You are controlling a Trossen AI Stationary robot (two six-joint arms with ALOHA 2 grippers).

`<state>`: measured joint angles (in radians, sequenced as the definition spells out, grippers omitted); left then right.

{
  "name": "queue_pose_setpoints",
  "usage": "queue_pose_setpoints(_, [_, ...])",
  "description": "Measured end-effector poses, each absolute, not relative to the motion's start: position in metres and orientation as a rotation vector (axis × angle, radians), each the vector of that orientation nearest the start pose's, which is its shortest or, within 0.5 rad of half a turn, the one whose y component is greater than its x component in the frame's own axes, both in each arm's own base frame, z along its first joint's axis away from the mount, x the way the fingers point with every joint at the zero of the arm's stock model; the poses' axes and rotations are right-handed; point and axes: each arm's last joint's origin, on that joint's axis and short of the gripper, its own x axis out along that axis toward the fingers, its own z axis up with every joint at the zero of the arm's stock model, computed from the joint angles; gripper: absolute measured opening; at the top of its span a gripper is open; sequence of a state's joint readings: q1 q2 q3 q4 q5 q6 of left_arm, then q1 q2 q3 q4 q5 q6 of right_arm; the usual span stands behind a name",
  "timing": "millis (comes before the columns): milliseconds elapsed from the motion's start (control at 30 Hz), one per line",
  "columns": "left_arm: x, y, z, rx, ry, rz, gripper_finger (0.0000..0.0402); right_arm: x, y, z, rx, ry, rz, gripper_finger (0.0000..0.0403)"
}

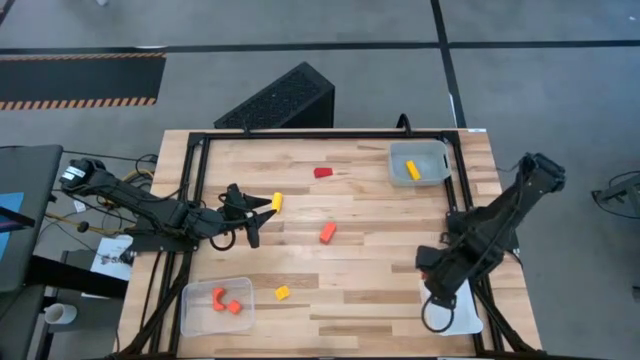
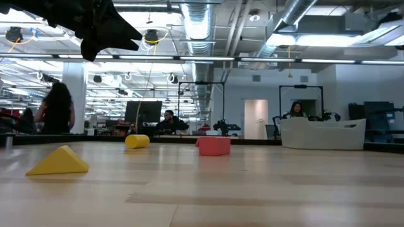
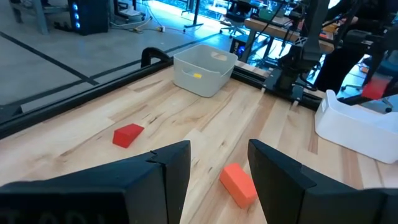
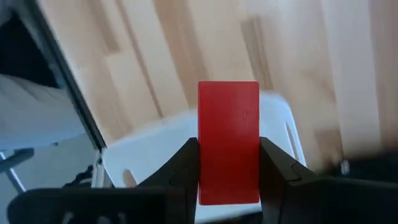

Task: Sort & place blocks by color
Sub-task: Put the bottom red block into the white bin, then put the top yellow block into the gray bin

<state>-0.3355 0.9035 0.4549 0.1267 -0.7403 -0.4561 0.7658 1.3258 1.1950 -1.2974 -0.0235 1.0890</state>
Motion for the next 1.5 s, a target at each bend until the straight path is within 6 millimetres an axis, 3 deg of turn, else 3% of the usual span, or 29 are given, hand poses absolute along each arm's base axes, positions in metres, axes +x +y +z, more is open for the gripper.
queue_pose_setpoints(233, [0.184,-0.043,0.230,-0.281,0.181,0.454,0.0148,0.145,0.170,0.256,0.415,1.662,-0.247,0.0116])
queue_pose_setpoints(433, [0.184,-0.044,0.230,-0.292,0.182,0.447,0.0148,0.143,0.182,0.220,0.527,1.709,-0.151,0.0128])
queue_pose_setpoints(767, [0.184,-0.044,0.230,-0.309,0.182,0.439,0.0148,0.137,0.186,0.186,0.610,1.680,-0.054,0.0131])
queue_pose_setpoints(967, [0.184,-0.044,0.230,-0.315,0.181,0.439,0.0148,0.136,0.187,0.171,0.641,1.646,0.012,0.0140])
queue_pose_setpoints(1100, [0.184,-0.044,0.230,-0.318,0.180,0.440,0.0148,0.128,0.185,0.164,0.640,1.673,-0.036,0.0152])
queue_pose_setpoints(1500, [0.184,-0.044,0.230,-0.338,0.180,0.434,0.0148,0.125,0.187,0.162,0.651,1.682,-0.043,0.0234])
